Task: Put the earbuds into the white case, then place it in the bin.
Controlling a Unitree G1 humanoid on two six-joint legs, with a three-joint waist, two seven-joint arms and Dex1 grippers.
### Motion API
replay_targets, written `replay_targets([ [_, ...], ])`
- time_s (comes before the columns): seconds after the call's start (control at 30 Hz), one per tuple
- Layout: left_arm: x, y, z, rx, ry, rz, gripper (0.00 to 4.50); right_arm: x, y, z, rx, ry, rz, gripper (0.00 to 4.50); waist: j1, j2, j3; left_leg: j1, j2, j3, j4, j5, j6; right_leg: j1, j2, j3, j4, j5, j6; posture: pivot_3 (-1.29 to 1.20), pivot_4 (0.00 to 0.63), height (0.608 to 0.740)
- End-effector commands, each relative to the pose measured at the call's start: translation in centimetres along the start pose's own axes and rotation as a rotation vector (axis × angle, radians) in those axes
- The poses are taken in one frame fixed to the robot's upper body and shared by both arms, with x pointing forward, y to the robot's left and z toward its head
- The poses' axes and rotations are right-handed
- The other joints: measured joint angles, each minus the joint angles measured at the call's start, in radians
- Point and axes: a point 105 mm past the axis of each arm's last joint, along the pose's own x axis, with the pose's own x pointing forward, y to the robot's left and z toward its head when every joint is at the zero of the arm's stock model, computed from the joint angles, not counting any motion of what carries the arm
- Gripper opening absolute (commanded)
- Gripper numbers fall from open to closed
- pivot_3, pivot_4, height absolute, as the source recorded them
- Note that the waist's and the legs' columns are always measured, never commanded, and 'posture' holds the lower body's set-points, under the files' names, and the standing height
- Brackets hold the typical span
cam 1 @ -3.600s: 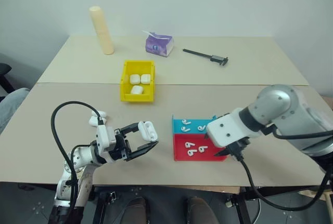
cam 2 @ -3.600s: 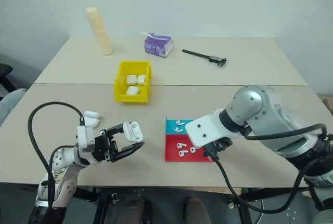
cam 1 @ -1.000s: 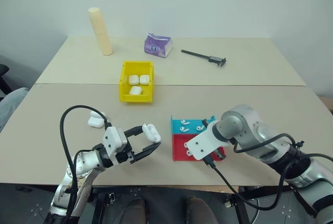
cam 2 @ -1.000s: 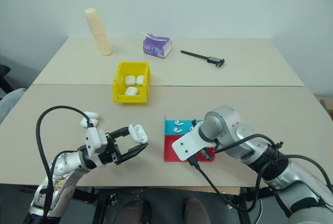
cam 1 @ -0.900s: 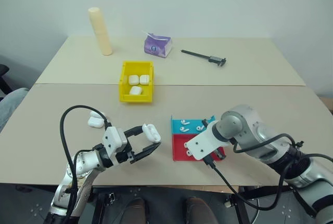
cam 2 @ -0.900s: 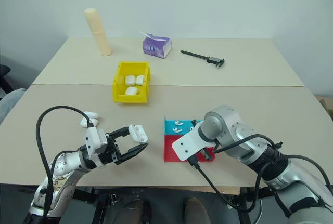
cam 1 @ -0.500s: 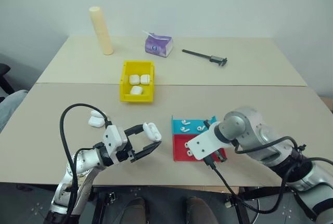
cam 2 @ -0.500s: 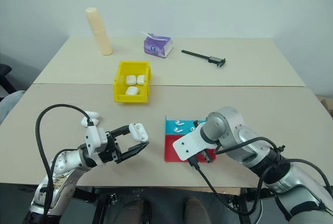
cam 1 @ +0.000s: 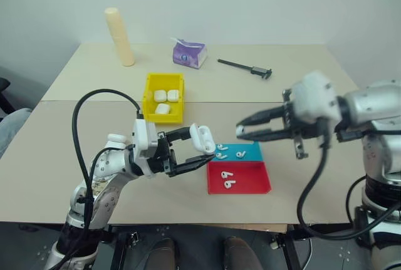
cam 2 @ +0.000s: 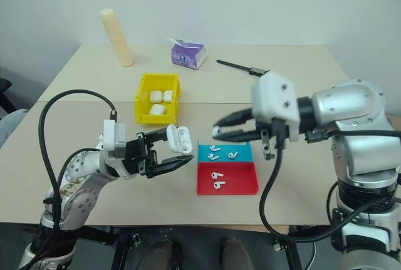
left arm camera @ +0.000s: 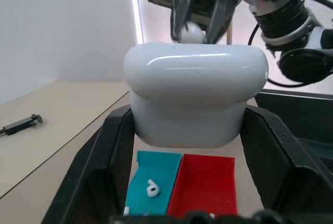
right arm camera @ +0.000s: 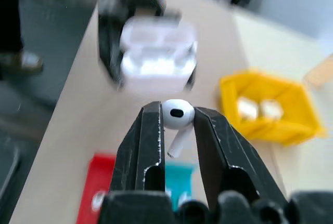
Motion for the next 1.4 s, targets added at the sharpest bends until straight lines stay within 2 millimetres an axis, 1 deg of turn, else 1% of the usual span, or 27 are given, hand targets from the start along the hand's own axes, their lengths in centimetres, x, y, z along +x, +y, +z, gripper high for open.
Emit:
replay_targets([
  [0.03, 0.8, -1.0, 1.5, 0.02, -0.051, -0.1, 2.77, -0.8, -0.6, 3.0, -0.048, -0.239, -0.062, 0.81, 0.0, 0.0, 0.0, 0.0, 0.0, 0.0, 0.0, 0.0, 0.0, 0.0, 0.0, 0.0, 0.0, 0.0, 0.0, 0.0, 0.15, 0.74],
  [0.1, 1.1, -1.4, 1.9, 0.017, -0.092, -0.129, 2.77, -0.3, -0.6, 4.1, -0.03, -0.42, -0.067, 0.81, -0.002, 0.0, 0.0, 0.0, 0.0, 0.0, 0.0, 0.0, 0.0, 0.0, 0.0, 0.0, -0.001, 0.0, 0.0, 0.0, 0.15, 0.74],
  [0.17, 1.2, -1.7, 2.1, 0.014, -0.115, -0.157, 2.77, 0.2, -0.1, 4.4, -0.012, -0.547, -0.056, 0.81, -0.003, 0.0, 0.0, -0.001, 0.0, 0.0, 0.0, 0.0, 0.0, 0.0, 0.0, 0.001, 0.0, 0.0, 0.0, 0.0, 0.15, 0.74],
  [0.3, 1.2, -2.3, 2.3, 0.039, -0.094, -0.186, 2.77, 1.6, 1.0, 3.2, -0.036, -0.609, -0.042, 0.81, 0.0, 0.001, 0.0, -0.001, 0.0, 0.0, 0.0, 0.0, 0.0, 0.0, 0.0, 0.0, 0.0, 0.0, 0.0, 0.0, 0.15, 0.74],
  [0.37, 1.3, -2.5, 2.5, 0.057, -0.096, -0.193, 2.77, 1.9, 1.3, 2.9, -0.048, -0.636, -0.031, 0.81, 0.0, 0.001, 0.0, -0.001, 0.0, 0.0, 0.0, 0.0, 0.0, 0.0, 0.0, 0.0, 0.0, 0.0, 0.001, 0.0, 0.15, 0.74],
  [0.5, 1.3, -2.6, 2.6, 0.091, -0.091, -0.187, 2.77, 2.5, 1.8, 1.6, -0.075, -0.614, 0.004, 0.81, 0.0, 0.001, 0.0, 0.0, 0.0, 0.0, 0.0, 0.0, 0.0, 0.0, 0.0, 0.0, 0.0, 0.0, 0.001, 0.0, 0.15, 0.74],
  [0.8, 1.1, -2.6, 2.7, 0.102, -0.081, -0.153, 2.77, 3.0, 2.0, -0.5, -0.09, -0.525, 0.045, 0.81, 0.0, 0.001, 0.0, 0.0, 0.0, 0.001, 0.0, 0.0, 0.0, 0.0, 0.0, 0.0, 0.0, 0.0, 0.001, 0.0, 0.15, 0.74],
  [1.03, 1.2, -2.6, 2.7, 0.107, -0.09, -0.147, 2.77, 3.3, 2.5, -1.7, -0.095, -0.465, 0.076, 0.81, 0.0, 0.001, 0.0, 0.0, 0.0, 0.001, 0.0, 0.0, 0.0, 0.0, 0.0, 0.0, 0.0, 0.0, 0.0, 0.0, 0.15, 0.74],
  [1.37, 1.2, -2.6, 2.7, 0.098, -0.092, -0.148, 2.77, 3.3, 2.8, -2.5, -0.095, -0.433, 0.059, 0.81, 0.001, 0.001, 0.0, 0.0, 0.0, 0.001, 0.0, 0.0, 0.0, 0.0, 0.0, 0.0, 0.0, 0.0, 0.001, 0.0, 0.15, 0.74],
  [1.4, 1.2, -2.6, 2.6, 0.098, -0.092, -0.148, 2.77, 3.3, 2.8, -2.5, -0.095, -0.43, 0.062, 1.09, 0.001, 0.001, 0.0, 0.0, 0.0, 0.001, 0.0, 0.0, 0.0, 0.0, 0.0, 0.0, 0.0, 0.0, 0.001, 0.0, 0.15, 0.74],
])
